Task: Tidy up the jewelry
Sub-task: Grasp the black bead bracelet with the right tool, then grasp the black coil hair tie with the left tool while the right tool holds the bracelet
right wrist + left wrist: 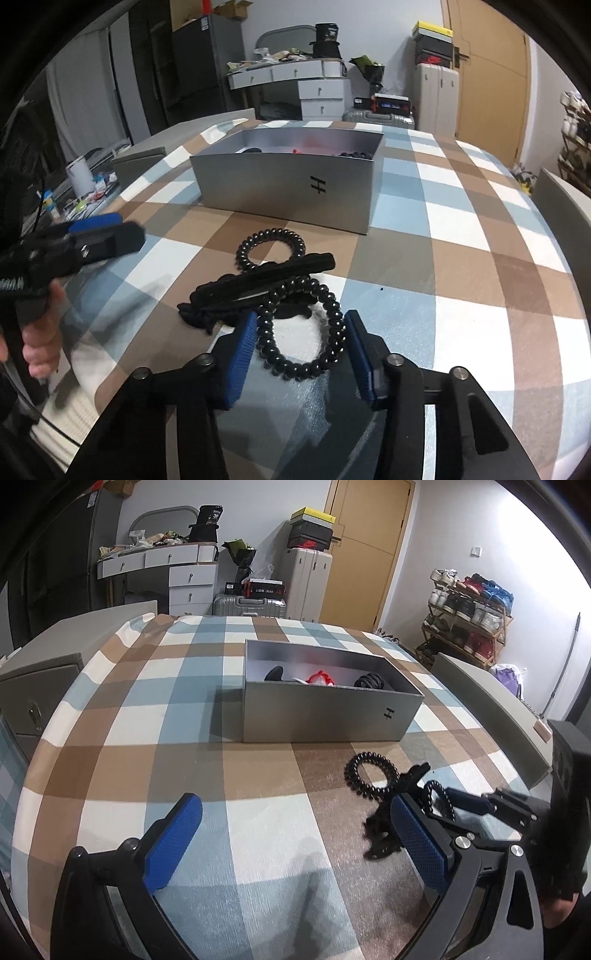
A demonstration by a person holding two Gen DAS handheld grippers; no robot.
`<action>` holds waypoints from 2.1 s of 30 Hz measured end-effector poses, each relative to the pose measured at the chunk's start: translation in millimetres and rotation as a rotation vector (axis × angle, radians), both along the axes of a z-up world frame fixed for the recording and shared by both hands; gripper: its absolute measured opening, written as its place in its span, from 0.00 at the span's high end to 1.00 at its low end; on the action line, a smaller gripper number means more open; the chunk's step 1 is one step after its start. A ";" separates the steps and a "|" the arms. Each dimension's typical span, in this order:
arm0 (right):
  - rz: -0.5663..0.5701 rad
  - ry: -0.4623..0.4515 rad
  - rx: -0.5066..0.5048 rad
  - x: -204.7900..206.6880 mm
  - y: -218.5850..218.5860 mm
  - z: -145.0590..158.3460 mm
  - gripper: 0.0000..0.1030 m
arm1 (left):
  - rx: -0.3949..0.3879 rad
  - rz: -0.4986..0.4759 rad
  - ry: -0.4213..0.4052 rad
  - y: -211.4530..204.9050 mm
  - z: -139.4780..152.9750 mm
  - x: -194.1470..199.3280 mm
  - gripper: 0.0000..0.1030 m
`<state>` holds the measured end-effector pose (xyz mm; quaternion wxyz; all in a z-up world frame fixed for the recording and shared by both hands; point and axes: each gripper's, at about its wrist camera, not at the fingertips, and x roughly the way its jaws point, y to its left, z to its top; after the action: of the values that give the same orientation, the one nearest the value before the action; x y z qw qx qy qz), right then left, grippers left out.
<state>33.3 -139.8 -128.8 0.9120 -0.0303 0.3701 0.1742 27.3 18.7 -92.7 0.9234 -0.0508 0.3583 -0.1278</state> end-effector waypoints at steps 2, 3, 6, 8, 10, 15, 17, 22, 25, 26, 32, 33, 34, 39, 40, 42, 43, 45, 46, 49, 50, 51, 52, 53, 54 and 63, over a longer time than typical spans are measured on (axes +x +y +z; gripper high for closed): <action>-0.001 0.001 0.017 0.1 -2.3 0.1 0.62 | 0.007 -0.002 -0.008 -1.7 2.5 3.5 0.03; -0.005 -0.001 0.035 -0.5 -5.5 0.6 0.63 | 0.016 0.000 -0.010 -3.2 3.9 5.8 0.03; -0.016 -0.004 0.076 -0.9 -11.5 2.8 0.64 | 0.015 -0.026 -0.003 -7.9 5.4 12.6 0.03; -0.020 -0.011 0.109 -2.5 -16.7 5.9 0.64 | 0.040 -0.051 0.028 -14.1 4.5 19.9 0.03; -0.025 -0.025 0.142 -4.6 -23.0 10.6 0.64 | 0.048 -0.069 0.046 -18.6 2.9 25.7 0.03; -0.036 -0.052 0.172 -9.2 -31.9 18.5 0.64 | 0.039 -0.106 0.088 -28.0 -1.4 42.4 0.03; -0.039 -0.062 0.171 -10.7 -33.3 20.2 0.64 | 0.033 -0.116 0.116 -30.3 -4.6 49.9 0.03; -0.034 -0.068 0.188 -12.8 -37.2 21.5 0.64 | 0.046 -0.136 0.151 -37.7 -9.6 58.0 0.05; -0.034 -0.070 0.195 -12.4 -38.3 21.2 0.64 | 0.049 -0.152 0.162 -42.1 -11.3 59.2 0.09; -0.034 -0.070 0.197 -12.3 -38.7 21.0 0.64 | 0.056 -0.157 0.166 -43.7 -12.2 59.4 0.14; -0.027 -0.077 0.208 -12.5 -40.8 21.1 0.64 | 0.066 -0.183 0.207 -50.2 -19.0 61.1 0.48; -0.027 -0.081 0.207 -12.5 -41.1 20.6 0.64 | 0.067 -0.196 0.209 -52.7 -19.2 60.8 0.50; -0.030 -0.082 0.204 -12.4 -41.8 19.6 0.64 | 0.080 -0.200 0.207 -55.4 -19.2 59.4 0.54; -0.041 -0.068 0.218 -11.9 -46.8 16.0 0.64 | 0.120 -0.230 0.195 -65.4 -17.9 56.5 0.77; -0.042 -0.068 0.220 -12.1 -47.6 16.1 0.64 | 0.124 -0.233 0.196 -66.8 -18.2 57.0 0.84; -0.045 -0.073 0.217 -13.5 -47.8 16.7 0.64 | 0.148 -0.238 0.189 -70.3 -18.5 54.5 0.90; -0.044 -0.075 0.211 -13.9 -47.9 16.9 0.64 | 0.150 -0.242 0.183 -71.0 -18.1 55.2 0.94; -0.052 -0.085 0.191 -15.0 -48.4 17.7 0.64 | 0.138 -0.250 0.182 -70.7 -17.0 53.9 0.95; -0.055 -0.085 0.190 -14.8 -49.9 17.6 0.64 | 0.136 -0.249 0.174 -70.4 -15.6 53.4 0.95; -0.066 -0.078 0.205 -13.7 -54.6 17.8 0.64 | 0.128 -0.256 0.145 -70.0 -10.6 51.9 0.95; -0.067 -0.079 0.209 -14.3 -55.4 18.1 0.64 | 0.128 -0.259 0.139 -69.8 -9.0 51.5 0.95; -0.067 -0.079 0.211 -14.4 -55.8 18.0 0.64 | 0.129 -0.259 0.136 -70.0 -8.5 51.9 0.95; -0.068 -0.079 0.212 -14.5 -56.1 17.9 0.64 | 0.124 -0.256 0.132 -68.9 -7.2 51.7 0.95; -0.066 -0.077 0.213 -14.6 -55.7 18.1 0.64 | 0.122 -0.254 0.130 -68.8 -6.7 51.9 0.95; -0.065 -0.076 0.213 -14.6 -55.2 18.3 0.64 | 0.120 -0.249 0.126 -67.9 -5.6 51.5 0.95; -0.058 -0.089 0.204 -17.2 -51.4 25.5 0.63 | 0.120 -0.222 0.060 -61.7 9.5 41.4 0.97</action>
<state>16.1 -191.2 -103.3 0.9305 0.0659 0.3105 0.1831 68.7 -43.0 -83.3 0.8939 0.0411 0.3960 -0.2061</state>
